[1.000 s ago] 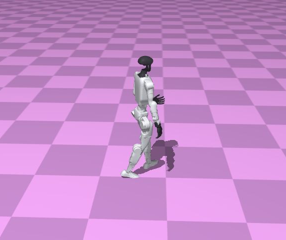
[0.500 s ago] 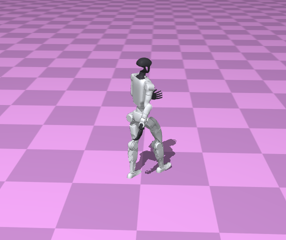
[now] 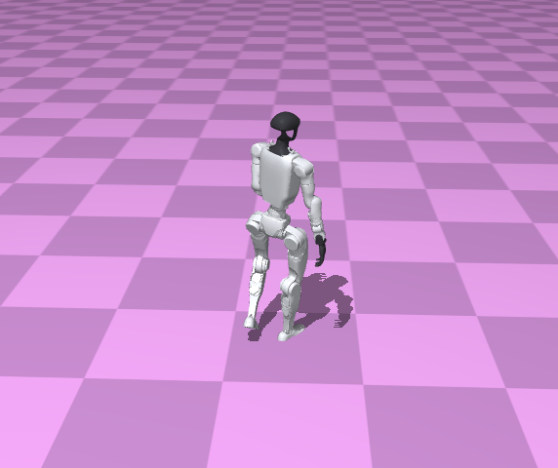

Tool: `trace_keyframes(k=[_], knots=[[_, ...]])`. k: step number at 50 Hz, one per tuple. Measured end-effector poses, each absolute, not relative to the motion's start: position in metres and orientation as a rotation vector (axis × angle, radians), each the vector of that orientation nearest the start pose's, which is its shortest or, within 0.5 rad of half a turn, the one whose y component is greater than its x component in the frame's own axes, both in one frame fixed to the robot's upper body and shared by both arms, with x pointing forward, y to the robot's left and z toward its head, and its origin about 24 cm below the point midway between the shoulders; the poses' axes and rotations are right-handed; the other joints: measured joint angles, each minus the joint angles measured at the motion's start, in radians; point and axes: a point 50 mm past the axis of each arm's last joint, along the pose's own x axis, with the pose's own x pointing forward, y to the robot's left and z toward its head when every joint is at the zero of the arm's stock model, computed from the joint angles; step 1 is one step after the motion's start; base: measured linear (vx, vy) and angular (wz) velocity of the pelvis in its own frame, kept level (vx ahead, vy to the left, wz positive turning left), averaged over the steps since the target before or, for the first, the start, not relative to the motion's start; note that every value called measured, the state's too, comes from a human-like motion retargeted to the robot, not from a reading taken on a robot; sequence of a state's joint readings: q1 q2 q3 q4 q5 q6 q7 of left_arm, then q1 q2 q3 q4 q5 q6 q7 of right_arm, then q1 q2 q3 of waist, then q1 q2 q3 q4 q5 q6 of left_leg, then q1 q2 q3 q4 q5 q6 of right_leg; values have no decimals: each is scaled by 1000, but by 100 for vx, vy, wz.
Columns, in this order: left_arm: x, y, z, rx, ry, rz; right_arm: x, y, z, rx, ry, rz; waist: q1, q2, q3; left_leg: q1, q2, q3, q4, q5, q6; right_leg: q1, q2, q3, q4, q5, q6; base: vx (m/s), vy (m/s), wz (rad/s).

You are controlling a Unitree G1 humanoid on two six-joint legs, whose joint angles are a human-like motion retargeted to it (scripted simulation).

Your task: Walk run

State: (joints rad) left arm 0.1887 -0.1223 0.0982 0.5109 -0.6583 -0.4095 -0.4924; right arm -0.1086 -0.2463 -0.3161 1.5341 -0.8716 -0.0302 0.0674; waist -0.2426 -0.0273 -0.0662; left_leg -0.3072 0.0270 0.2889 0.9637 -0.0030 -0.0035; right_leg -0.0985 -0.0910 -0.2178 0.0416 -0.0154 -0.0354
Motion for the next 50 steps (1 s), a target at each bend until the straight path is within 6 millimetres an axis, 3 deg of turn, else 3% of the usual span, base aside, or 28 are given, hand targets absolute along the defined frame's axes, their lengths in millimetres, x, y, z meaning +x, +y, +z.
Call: trace_keyframes(k=[4,8,11,14,18,23,25,28,30,32,36,40,45,50], knots=[[170,148,-66,-737,65,57,123,-250,-151,-652,1200,279,60,11,7,-84,31,81,-167,-93,49,45,48,-28,-14,-40,-19,41,-12,9],[168,144,-68,-769,68,83,163,-248,-135,-657,1031,236,106,31,24,-129,19,107,-426,-81,75,97,112,-40,-26,-86,-48,48,-11,5],[165,145,-69,-776,62,110,177,-242,-131,-632,973,224,130,28,33,-136,7,167,-623,-88,84,133,137,-41,-22,-124,-59,48,-10,-5],[162,147,-70,-776,63,130,174,-235,-134,-601,981,249,135,17,29,-113,-27,282,-801,-126,88,167,145,-65,-13,-164,-56,65,-6,28],[162,151,-72,-776,65,147,146,-229,-147,-592,1077,333,124,4,7,-61,-56,416,-900,-96,135,199,151,-109,11,-206,-33,65,-3,48],[168,155,-69,-760,56,142,68,-232,-167,-660,1371,422,139,-35,-28,-29,-99,416,-905,58,241,233,118,-176,62,-143,30,80,2,37],[170,157,-68,-749,53,140,28,-231,-171,-679,1511,442,154,-53,-45,-14,-124,370,-915,49,265,246,98,-189,103,-46,83,90,4,30],[175,158,-66,-744,45,145,-30,-226,-170,-681,1696,489,163,-48,-54,24,-122,326,-907,0,260,234,87,-178,226,222,154,76,4,35],[180,161,-63,-735,28,147,-61,-221,-167,-684,1773,526,147,-18,-52,59,-97,300,-896,-30,256,192,134,-109,344,368,160,74,4,79],[186,161,-58,-724,6,130,-81,-218,-164,-694,1815,547,126,30,-50,85,-61,254,-883,-55,253,118,160,-113,509,445,122,65,6,93],[199,161,-51,-716,-14,92,-101,-211,-161,-686,1842,578,102,87,-44,134,-42,192,-877,-88,242,-17,181,-32,681,290,92,60,7,84],[207,155,-44,-687,-34,43,-105,-203,-162,-595,1829,539,42,128,-28,190,-68,75,-888,-105,243,-107,125,-19,629,130,13,50,9,144],[212,149,-40,-656,-34,-45,-103,-202,-163,-486,1853,453,-32,104,-21,260,-168,-76,-895,-130,260,-172,45,76,302,118,39,54,3,164],[207,153,-45,-628,-5,-85,-82,-204,-167,-465,1815,460,-60,62,9,360,-235,-199,-901,-156,258,-258,64,259,81,103,98,53,-5,121]])
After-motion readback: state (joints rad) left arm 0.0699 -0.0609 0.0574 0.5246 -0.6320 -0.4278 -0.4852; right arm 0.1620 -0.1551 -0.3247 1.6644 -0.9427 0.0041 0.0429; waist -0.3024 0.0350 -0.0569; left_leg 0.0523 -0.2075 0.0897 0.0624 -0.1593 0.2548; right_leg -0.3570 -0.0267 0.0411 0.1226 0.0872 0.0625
